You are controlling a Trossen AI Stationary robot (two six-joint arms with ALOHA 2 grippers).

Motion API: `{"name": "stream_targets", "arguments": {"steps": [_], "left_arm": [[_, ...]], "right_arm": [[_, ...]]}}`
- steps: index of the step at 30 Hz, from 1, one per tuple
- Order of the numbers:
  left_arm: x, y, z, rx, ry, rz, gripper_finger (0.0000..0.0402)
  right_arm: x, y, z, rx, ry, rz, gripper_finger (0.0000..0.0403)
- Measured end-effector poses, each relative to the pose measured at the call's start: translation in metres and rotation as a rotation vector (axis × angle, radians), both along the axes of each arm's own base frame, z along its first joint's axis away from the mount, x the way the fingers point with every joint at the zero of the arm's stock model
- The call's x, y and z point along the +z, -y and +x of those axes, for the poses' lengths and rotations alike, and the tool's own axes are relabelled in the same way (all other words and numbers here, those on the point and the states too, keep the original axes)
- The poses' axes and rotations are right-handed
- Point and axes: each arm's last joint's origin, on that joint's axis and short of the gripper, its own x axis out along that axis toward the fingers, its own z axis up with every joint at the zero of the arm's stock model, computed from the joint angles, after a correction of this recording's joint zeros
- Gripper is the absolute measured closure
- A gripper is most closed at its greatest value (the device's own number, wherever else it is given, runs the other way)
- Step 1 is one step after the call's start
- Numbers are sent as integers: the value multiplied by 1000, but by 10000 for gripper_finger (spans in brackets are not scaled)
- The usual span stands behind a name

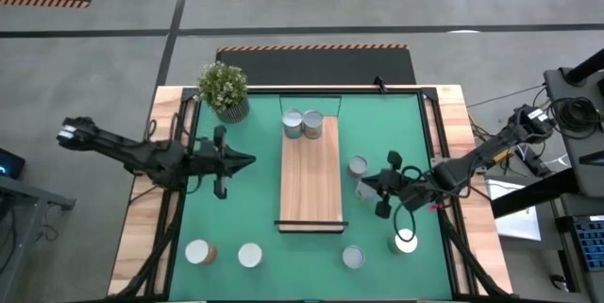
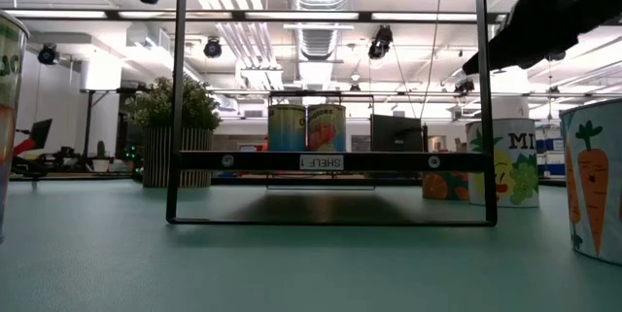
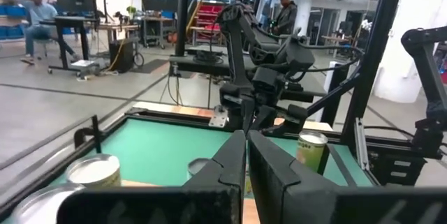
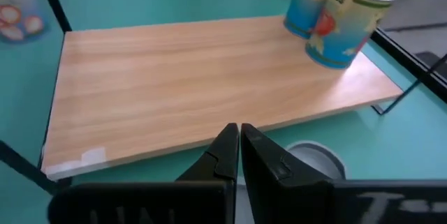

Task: Pick and place cans onto a shelf
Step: Put the canned mixed fruits on the shelf

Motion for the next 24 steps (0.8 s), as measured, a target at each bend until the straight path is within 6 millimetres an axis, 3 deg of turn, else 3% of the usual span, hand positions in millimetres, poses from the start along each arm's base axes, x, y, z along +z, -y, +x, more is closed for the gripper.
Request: {"name": "stream_targets", "arguments": {"steps": [11,16,24], "left_arm": [[-4,4,14,-2,3,-4,402],[-2,4,14,-3,9,-6,402],[-1,4,13,-3,14,-8,402]], "right_arm": [[-19,-15,-12,80,91,-35,394],[-25,-18,-19,31,120,-96,394],[-32,-16,-22,8,120,-45,392]]}}
